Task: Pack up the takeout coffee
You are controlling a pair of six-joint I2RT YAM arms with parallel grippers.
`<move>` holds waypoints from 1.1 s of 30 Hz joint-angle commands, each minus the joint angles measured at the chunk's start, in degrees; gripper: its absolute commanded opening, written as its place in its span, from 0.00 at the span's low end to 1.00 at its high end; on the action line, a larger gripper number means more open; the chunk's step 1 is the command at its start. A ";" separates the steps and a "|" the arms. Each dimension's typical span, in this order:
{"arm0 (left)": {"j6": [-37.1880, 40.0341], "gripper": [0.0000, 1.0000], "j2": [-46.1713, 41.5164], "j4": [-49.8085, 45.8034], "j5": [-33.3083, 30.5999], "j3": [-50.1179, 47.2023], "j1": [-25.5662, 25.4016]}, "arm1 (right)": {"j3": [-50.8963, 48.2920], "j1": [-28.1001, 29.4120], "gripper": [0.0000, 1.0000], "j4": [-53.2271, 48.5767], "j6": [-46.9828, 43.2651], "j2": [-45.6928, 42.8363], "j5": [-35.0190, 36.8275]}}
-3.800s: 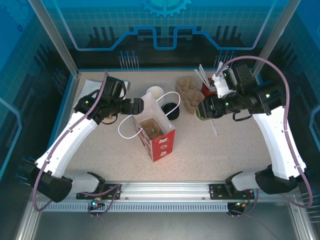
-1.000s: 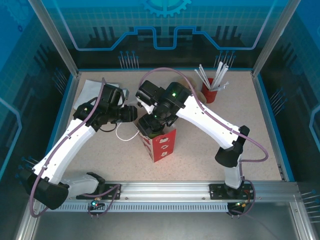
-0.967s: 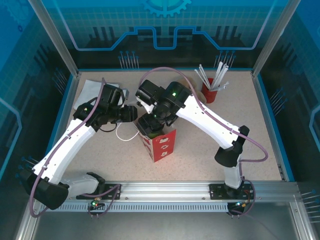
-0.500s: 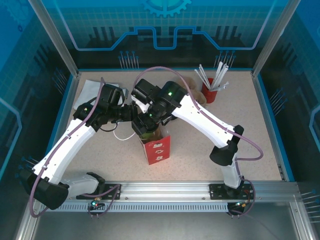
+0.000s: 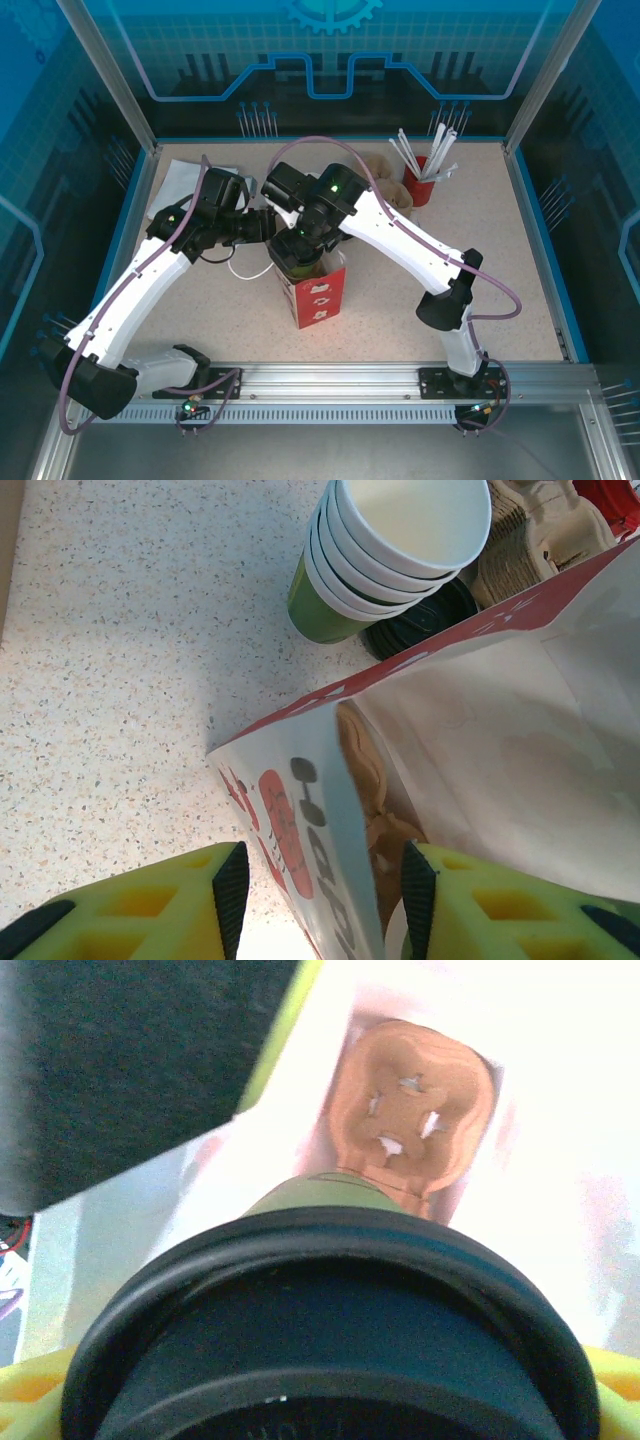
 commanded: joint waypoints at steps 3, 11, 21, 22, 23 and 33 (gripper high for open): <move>-0.70 0.47 -1.02 -0.07 -0.63 -0.81 0.41 | 0.89 0.84 0.80 -5.14 -0.68 0.41 3.82; -0.79 0.47 -1.18 -0.36 -0.54 -0.72 0.42 | -0.99 0.84 0.81 -5.44 -0.57 0.14 3.28; -1.12 0.47 -1.12 -0.36 -0.41 -0.88 0.37 | -4.21 0.84 0.81 -4.22 -0.84 -0.12 1.65; -1.12 0.47 -1.21 -0.36 -0.44 -0.96 0.37 | -4.82 0.86 0.81 -3.55 -0.80 -0.26 1.04; -1.12 0.47 -1.27 -0.36 -0.43 -0.96 0.37 | -5.47 0.84 0.81 -2.89 -0.59 -0.44 0.53; -2.13 0.47 -2.29 -0.54 -0.37 -1.73 0.37 | -6.47 0.41 0.81 -3.03 0.62 0.06 1.54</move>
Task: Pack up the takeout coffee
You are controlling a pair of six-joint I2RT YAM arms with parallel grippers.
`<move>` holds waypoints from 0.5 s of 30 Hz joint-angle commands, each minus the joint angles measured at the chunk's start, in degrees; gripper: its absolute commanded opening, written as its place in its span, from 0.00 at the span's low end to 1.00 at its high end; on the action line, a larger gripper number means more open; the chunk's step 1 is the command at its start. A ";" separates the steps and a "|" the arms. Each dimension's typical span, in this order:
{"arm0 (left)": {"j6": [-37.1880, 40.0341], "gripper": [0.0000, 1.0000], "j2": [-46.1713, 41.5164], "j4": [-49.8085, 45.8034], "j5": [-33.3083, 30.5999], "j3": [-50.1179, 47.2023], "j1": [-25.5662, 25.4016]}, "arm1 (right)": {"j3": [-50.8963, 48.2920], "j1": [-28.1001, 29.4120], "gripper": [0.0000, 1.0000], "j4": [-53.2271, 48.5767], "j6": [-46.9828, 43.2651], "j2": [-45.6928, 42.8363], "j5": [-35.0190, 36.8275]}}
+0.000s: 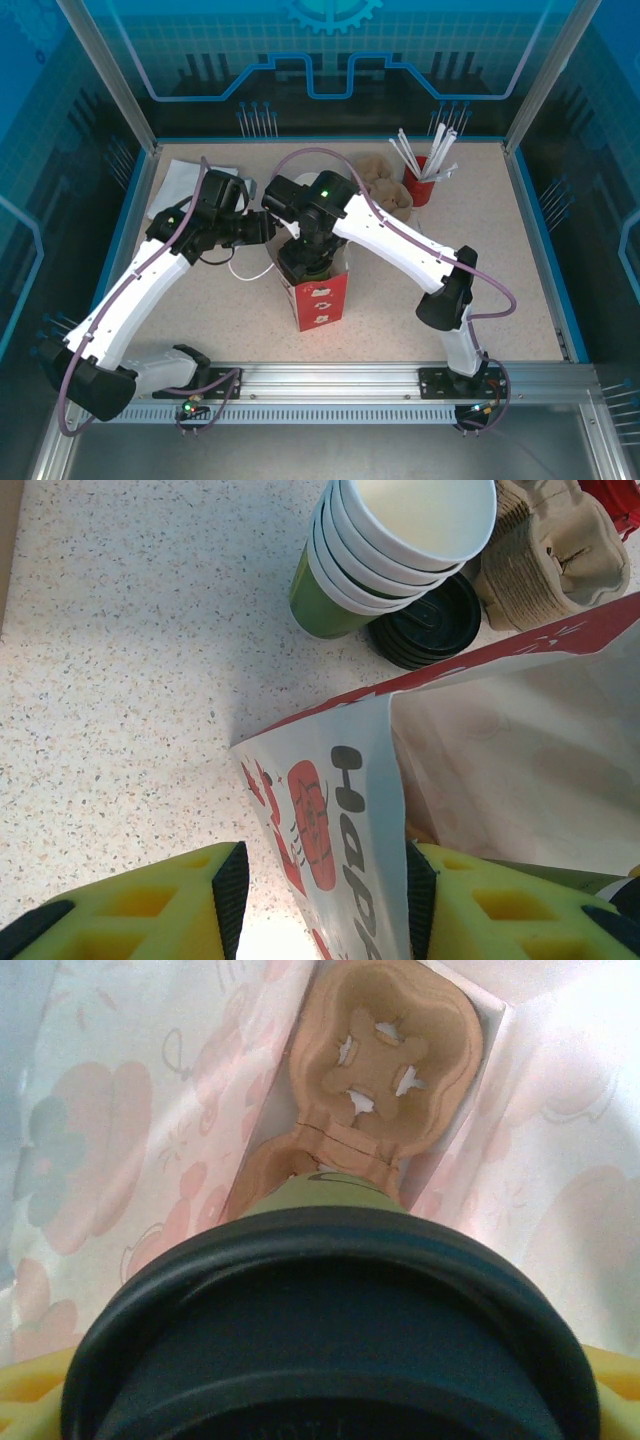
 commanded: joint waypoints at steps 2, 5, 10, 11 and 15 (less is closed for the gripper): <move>-2.01 0.47 -1.91 -0.41 -0.37 -1.23 0.39 | -0.81 0.23 0.81 -1.26 1.36 -0.29 0.91; -2.20 0.48 -2.39 -0.30 -0.45 -1.81 0.37 | -2.62 -0.02 0.81 0.09 1.75 -1.08 0.88; -2.33 0.51 -2.65 -0.49 -1.13 -2.43 0.44 | -7.30 -0.45 0.82 4.12 3.15 -2.99 -0.67; -2.37 0.51 -2.64 -0.50 -1.23 -2.53 0.40 | -7.87 -0.50 0.82 4.43 3.39 -3.18 -0.45; -2.55 0.51 -2.68 -0.37 -1.18 -2.71 0.39 | -9.73 -0.91 0.82 5.29 4.39 -3.81 -0.39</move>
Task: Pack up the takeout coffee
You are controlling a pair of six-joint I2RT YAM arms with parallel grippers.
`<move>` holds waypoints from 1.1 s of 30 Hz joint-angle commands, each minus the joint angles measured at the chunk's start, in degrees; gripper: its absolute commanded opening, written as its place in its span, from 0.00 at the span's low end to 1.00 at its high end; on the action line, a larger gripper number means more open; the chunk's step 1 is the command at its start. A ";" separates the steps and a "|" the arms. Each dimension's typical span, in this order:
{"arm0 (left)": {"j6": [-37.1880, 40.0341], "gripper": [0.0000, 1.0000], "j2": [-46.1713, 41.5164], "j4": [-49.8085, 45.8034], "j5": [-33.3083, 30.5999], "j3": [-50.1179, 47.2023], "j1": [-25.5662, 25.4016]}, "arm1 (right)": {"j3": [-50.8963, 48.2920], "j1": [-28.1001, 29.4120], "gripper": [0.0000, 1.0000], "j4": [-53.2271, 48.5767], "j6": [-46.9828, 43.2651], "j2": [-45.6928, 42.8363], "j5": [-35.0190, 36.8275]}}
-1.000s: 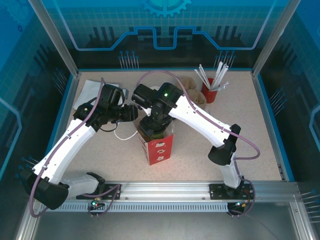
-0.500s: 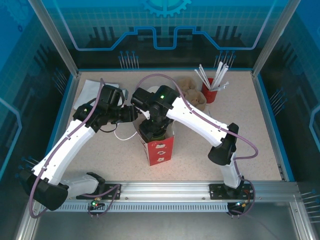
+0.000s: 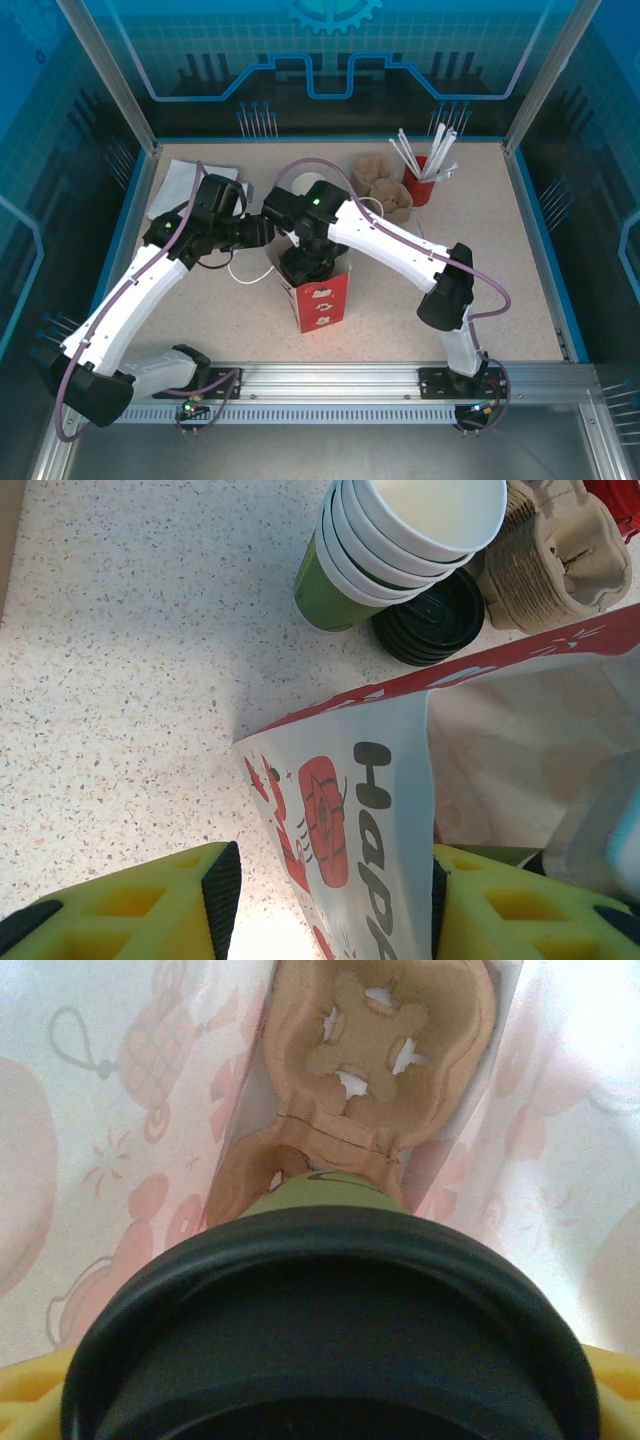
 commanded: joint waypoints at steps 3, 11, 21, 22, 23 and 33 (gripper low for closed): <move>-1.24 0.51 -0.97 -0.33 -1.22 -1.18 0.37 | -2.28 -0.89 0.82 1.56 2.66 -3.68 -0.20; -1.18 0.51 -0.86 -0.43 -1.41 -1.36 0.42 | -5.86 -1.03 0.82 3.69 3.06 -4.13 -0.58; -0.89 0.55 -0.56 -0.65 -2.02 -1.22 0.39 | -9.00 -1.39 0.82 5.50 3.17 -4.94 -0.95; -0.89 0.55 -0.42 -0.69 -2.04 -1.18 0.37 | -9.18 -1.33 0.82 5.54 3.15 -4.94 -1.08; -0.81 0.56 -0.41 -0.73 -2.25 -1.18 0.37 | -9.36 -1.33 0.82 5.58 3.15 -5.02 -1.04; -1.39 0.48 -0.40 -1.40 -2.97 -0.65 0.39 | -11.05 -1.59 0.82 5.28 4.27 -6.32 -0.45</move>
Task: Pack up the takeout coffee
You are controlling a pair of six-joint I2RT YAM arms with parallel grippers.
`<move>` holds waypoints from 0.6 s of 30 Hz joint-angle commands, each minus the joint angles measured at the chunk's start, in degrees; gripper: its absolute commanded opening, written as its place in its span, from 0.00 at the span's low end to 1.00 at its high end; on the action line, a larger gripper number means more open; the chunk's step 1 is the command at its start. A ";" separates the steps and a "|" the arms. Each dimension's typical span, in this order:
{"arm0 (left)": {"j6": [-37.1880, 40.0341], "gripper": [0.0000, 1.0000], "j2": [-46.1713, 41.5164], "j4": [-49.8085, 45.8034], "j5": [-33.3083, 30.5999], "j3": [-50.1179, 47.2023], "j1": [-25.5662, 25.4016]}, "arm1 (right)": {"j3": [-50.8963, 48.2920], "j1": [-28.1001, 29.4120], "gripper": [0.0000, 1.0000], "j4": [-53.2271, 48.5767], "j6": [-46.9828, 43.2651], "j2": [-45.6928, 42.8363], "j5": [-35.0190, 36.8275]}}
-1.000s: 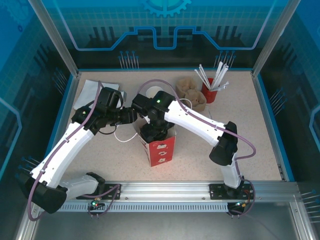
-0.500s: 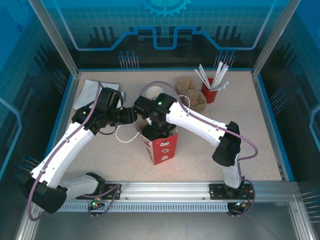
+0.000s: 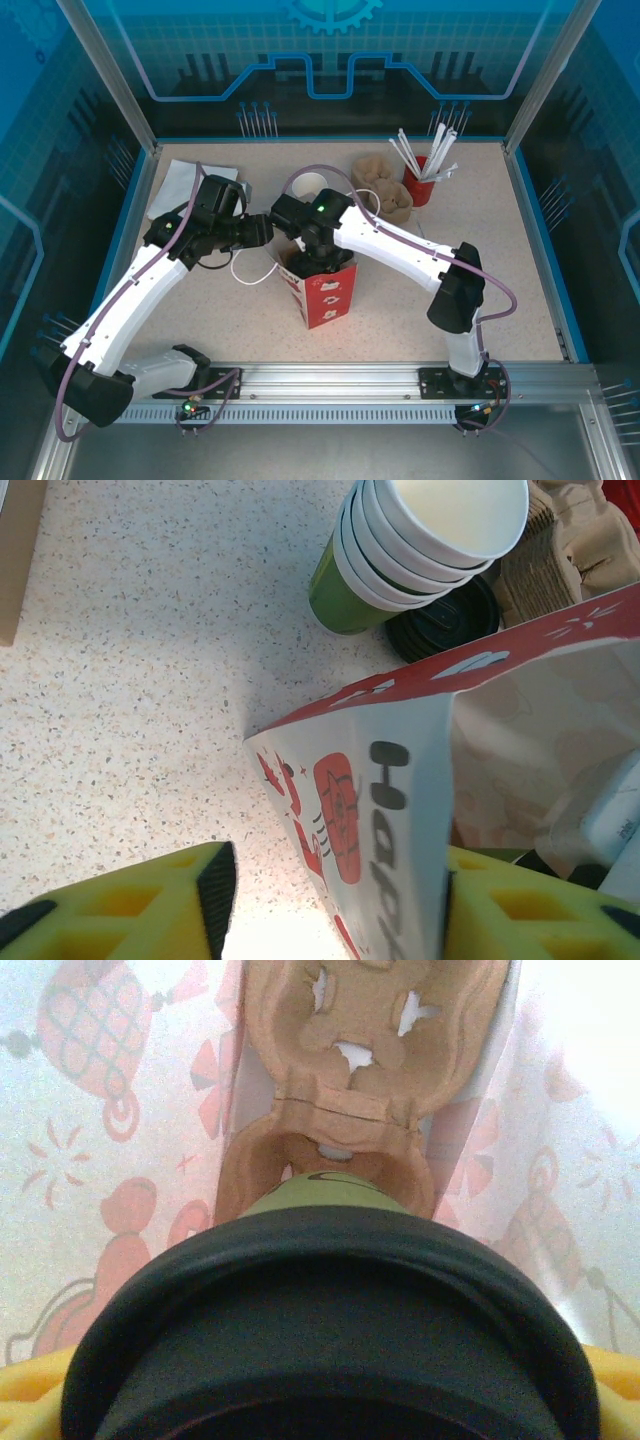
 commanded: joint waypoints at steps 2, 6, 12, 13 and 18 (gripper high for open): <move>-1.07 0.39 -0.55 -1.19 -0.76 -0.34 0.36 | -1.44 -0.98 0.82 -0.44 1.78 -2.87 -0.18; -2.65 0.36 -1.40 -1.24 0.66 -0.52 0.27 | -1.45 -1.62 0.82 -0.37 1.31 -2.97 -0.07; -5.90 0.41 -3.08 0.11 4.94 -1.75 0.19 | -0.53 -3.50 0.82 -0.38 -0.72 -2.61 0.04; -5.97 0.44 -3.29 0.17 5.05 -1.75 0.20 | -0.27 -3.84 0.82 -0.46 -1.14 -2.47 -0.01; -3.82 0.57 -4.20 -1.86 1.25 0.48 0.23 | 0.49 -4.11 0.82 -0.83 -2.24 -2.37 -0.55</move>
